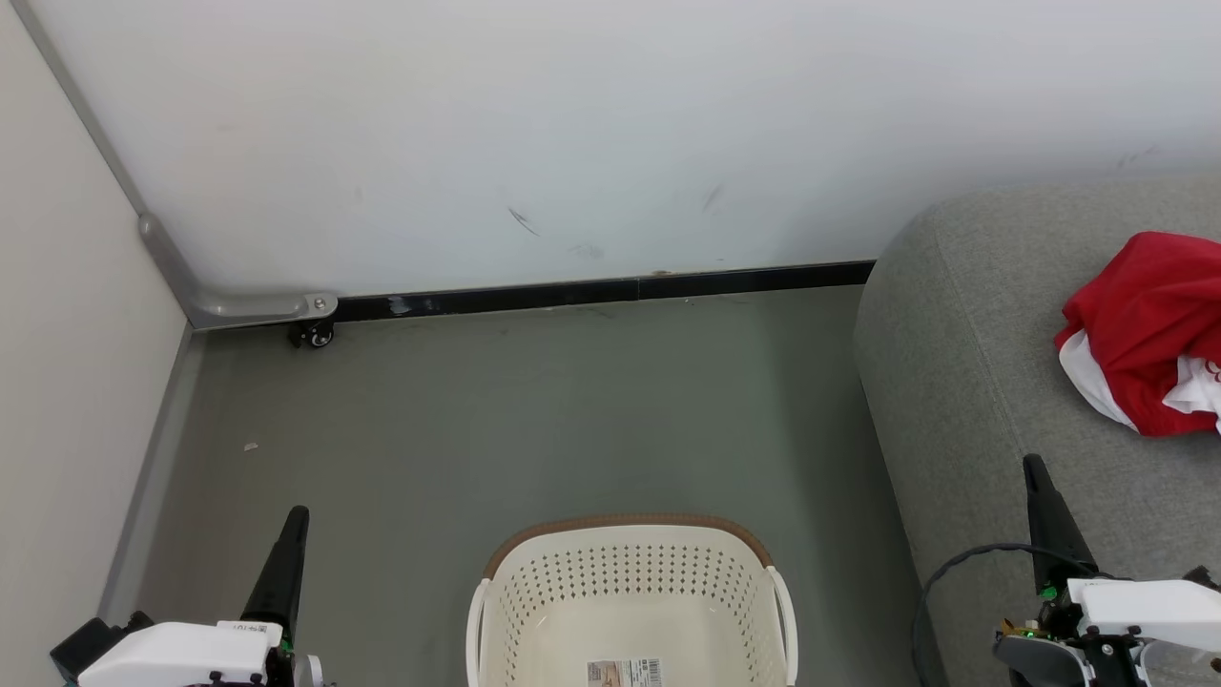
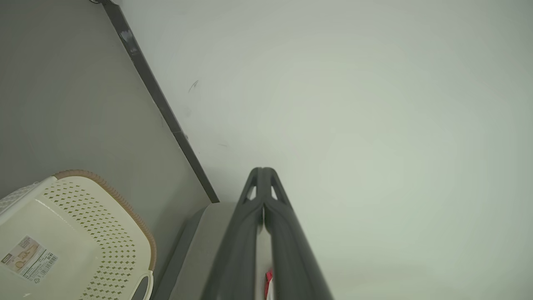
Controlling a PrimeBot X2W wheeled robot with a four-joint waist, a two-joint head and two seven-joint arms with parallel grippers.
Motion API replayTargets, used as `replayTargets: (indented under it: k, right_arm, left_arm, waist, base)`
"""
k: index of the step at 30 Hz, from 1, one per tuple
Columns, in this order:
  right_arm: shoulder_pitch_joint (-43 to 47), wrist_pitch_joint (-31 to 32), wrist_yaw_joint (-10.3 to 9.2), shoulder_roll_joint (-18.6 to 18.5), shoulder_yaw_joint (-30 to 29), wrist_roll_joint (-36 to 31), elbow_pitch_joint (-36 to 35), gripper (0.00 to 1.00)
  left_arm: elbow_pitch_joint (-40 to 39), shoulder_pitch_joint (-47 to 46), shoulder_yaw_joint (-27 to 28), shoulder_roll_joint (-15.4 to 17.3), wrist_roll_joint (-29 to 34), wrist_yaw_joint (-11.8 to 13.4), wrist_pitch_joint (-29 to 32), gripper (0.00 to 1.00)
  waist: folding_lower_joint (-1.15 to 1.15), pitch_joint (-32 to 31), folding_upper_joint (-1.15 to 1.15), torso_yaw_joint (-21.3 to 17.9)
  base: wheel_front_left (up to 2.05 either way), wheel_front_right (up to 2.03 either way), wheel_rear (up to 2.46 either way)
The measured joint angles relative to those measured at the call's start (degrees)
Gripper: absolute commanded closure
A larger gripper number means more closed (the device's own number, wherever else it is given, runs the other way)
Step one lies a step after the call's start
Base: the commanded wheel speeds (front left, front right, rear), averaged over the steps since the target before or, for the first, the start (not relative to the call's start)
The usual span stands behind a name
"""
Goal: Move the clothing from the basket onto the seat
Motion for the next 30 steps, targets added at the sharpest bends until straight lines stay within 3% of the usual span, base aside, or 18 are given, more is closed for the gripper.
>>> replayTargets:
  k: [12, 30]
  right_arm:
    - [-1.4, 1.6, 0.00, -0.3, -0.5, 9.1, 0.2, 1.00]
    - [-1.4, 1.6, 0.00, -0.3, -0.9, 9.4, 0.2, 1.00]
  left_arm:
    - [0.0, -1.1, 1.5, -0.6, -8.4, -1.9, 1.9, 1.00]
    - [0.0, -1.1, 1.5, -0.6, -8.6, -1.9, 1.9, 1.00]
  waist:
    - [-0.01, 0.1, 0.00, 0.0]
    - [-0.02, 0.1, 0.00, 0.0]
  base:
    - [0.00, 0.00, 0.00]
    - [0.00, 0.00, 0.00]
